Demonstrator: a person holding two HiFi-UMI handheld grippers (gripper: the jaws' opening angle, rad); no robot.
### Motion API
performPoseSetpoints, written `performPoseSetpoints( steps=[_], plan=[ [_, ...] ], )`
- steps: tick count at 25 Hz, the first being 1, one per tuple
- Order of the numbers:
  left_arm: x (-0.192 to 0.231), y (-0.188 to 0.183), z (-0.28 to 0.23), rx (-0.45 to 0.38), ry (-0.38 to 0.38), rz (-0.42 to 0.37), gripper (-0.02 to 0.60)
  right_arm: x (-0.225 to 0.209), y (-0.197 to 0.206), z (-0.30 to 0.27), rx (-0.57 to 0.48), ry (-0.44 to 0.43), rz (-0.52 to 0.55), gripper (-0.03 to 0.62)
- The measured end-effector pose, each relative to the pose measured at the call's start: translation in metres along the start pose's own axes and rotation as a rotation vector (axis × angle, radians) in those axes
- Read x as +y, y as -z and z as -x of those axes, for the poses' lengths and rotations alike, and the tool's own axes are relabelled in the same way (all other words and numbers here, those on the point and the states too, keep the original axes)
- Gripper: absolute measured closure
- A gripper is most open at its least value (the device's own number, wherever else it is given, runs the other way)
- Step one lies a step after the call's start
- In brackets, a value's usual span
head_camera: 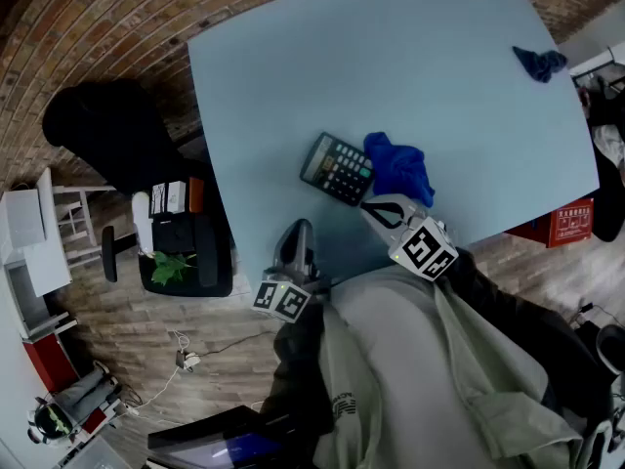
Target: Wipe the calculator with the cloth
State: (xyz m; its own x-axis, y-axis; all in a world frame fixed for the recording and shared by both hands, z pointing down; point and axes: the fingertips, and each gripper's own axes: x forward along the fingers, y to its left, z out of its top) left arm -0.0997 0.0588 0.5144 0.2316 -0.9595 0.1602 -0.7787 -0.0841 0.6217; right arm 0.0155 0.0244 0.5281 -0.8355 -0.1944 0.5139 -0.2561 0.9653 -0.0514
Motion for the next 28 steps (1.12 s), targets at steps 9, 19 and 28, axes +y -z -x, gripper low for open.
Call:
performPoseSetpoints(
  steps=[9, 19, 28],
  plan=[
    [0.005, 0.000, 0.010, -0.036, -0.032, 0.011, 0.583, 0.006, 0.010, 0.005, 0.004, -0.026, -0.011, 0.592],
    [0.018, -0.006, -0.017, -0.005, 0.010, 0.011, 0.444, -0.047, 0.015, 0.028, 0.070, 0.219, 0.037, 0.592],
    [0.047, -0.016, -0.104, 0.209, 0.031, -0.131, 0.308, -0.100, 0.068, 0.041, 0.249, 0.351, -0.148, 0.395]
  ],
)
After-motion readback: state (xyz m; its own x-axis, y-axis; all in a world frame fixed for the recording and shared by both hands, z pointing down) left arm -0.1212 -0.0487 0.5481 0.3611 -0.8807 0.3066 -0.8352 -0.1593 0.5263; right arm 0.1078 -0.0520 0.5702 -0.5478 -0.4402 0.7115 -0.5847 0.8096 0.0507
